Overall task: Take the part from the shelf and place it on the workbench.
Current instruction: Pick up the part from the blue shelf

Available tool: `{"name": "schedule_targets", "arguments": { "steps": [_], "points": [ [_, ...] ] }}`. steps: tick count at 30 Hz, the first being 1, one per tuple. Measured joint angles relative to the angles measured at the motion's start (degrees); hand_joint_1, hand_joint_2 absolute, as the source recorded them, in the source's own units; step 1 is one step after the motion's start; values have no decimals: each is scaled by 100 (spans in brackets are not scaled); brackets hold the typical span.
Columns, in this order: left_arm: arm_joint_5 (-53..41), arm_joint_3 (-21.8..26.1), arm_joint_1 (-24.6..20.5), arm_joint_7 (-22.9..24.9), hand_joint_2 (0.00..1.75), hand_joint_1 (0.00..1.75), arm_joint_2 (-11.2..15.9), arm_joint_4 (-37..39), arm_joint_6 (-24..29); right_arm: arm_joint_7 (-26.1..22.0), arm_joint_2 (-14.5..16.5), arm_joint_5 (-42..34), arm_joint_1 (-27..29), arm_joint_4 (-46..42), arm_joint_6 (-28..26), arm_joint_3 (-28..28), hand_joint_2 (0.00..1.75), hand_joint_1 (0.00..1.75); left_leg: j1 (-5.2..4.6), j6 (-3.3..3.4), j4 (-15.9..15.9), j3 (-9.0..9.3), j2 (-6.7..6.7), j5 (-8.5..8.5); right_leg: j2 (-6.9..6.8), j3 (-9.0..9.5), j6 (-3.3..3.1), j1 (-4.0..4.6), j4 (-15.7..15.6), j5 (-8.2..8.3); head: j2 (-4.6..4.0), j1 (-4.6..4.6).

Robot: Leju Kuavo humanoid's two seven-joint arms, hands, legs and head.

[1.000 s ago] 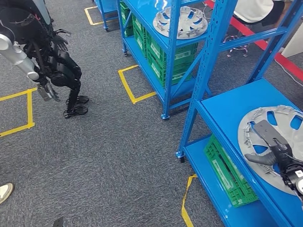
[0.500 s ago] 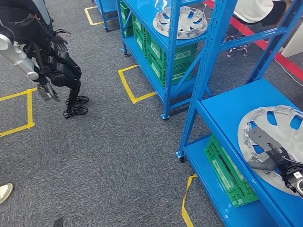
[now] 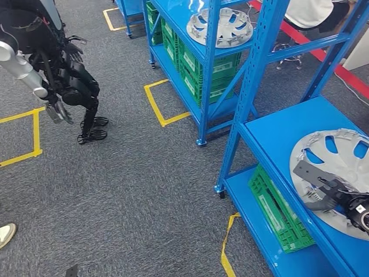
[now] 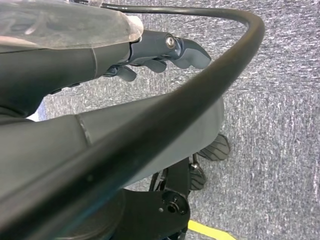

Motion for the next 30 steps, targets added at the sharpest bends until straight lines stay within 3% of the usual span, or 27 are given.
{"name": "schedule_targets", "arguments": {
  "steps": [15, 16, 17, 19, 20, 21, 30],
  "points": [
    [5, 0, 0, 4, 0, 0, -20, 1, 7, 0, 139, 38, -17, 85, 92, -156, 175, 0, 0, 1, 0, 0, 0, 0, 0, 0, 2, 0, 0, -2, 0, -3],
    [6, 0, 0, 4, 44, 0, -20, 0, 8, 0, 144, 38, -17, 89, 93, -160, 175, 1, 0, 1, 0, 0, 0, 0, 0, 0, 2, 0, 0, -2, 0, -3],
    [7, 0, 0, 4, 87, 0, -20, 1, 8, 0, 149, 38, -17, 93, 95, -165, 175, 20, 0, 1, 0, 0, 0, 0, 0, 0, 2, 0, 0, -2, 0, -3],
    [7, 0, 0, 5, 175, 0, -21, 1, 11, 0, 160, 37, -17, 101, 99, -177, 175, 103, 0, 1, 0, 0, 0, 0, 0, 0, 2, 0, 0, -2, 0, -3],
    [7, 0, 0, 5, 175, 0, -22, 1, 16, 0, 166, 32, -17, 104, 104, -183, 175, 146, 0, 1, 0, 0, 0, 0, 0, 0, 2, 0, 0, -2, 0, -3],
    [8, 0, 0, 4, 175, 0, -23, 0, 26, 0, 172, 24, -18, 106, 110, -188, 175, 171, 0, 1, 0, 0, 0, 0, 0, 0, 2, 0, 0, -2, 0, -3],
    [9, 0, -3, 3, 175, 0, -30, 0, 60, -8, 202, -103, -56, 110, 108, -211, 175, 175, 1, 0, 0, 4, 0, -1, 0, 3, 3, 1, -1, -2, 0, 1]
  ]
}}
